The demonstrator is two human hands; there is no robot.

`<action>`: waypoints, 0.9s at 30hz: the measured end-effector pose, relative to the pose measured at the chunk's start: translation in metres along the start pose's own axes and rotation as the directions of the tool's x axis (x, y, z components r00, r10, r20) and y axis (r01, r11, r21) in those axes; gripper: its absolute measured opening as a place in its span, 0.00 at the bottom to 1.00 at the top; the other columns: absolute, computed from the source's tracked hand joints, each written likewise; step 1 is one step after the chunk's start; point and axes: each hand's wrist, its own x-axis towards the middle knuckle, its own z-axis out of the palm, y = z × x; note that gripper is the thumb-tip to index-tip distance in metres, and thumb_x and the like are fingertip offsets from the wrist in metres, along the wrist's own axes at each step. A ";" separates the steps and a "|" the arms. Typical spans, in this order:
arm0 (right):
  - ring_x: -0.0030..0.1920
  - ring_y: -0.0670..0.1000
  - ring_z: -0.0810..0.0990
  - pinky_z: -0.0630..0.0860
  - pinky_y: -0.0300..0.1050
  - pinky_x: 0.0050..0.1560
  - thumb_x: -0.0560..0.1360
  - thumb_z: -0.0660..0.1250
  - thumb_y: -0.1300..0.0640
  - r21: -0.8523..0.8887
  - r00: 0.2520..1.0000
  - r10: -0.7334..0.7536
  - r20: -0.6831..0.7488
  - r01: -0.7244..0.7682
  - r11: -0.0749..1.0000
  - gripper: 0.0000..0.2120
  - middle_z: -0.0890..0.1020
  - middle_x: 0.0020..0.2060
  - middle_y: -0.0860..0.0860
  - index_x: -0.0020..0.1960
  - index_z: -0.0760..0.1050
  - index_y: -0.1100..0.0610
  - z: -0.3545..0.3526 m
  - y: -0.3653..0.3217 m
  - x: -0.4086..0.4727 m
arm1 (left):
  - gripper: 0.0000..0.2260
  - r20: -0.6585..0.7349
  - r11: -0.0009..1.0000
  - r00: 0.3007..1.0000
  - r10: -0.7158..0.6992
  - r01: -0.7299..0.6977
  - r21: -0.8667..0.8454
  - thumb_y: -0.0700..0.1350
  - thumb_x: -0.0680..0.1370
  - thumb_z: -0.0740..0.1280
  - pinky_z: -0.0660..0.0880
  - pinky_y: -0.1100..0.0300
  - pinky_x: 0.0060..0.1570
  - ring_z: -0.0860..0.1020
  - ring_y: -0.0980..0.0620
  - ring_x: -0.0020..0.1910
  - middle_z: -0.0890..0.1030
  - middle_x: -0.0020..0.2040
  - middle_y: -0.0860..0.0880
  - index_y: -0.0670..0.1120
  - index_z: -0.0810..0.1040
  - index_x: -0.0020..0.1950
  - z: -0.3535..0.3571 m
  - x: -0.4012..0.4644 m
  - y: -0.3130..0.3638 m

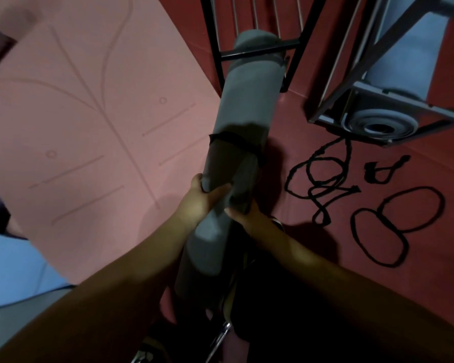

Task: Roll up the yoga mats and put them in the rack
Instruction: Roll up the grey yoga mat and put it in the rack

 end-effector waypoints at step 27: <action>0.73 0.59 0.65 0.68 0.59 0.70 0.56 0.77 0.32 -0.188 0.952 -0.100 -0.291 0.046 0.981 0.64 0.59 0.77 0.53 0.80 0.42 0.45 -0.024 -0.056 0.009 | 0.12 -0.014 1.000 1.000 0.018 -0.018 -0.007 0.54 0.78 0.68 0.78 0.46 0.49 0.78 0.43 0.43 0.80 0.50 0.37 0.46 0.75 0.44 -0.016 0.055 0.095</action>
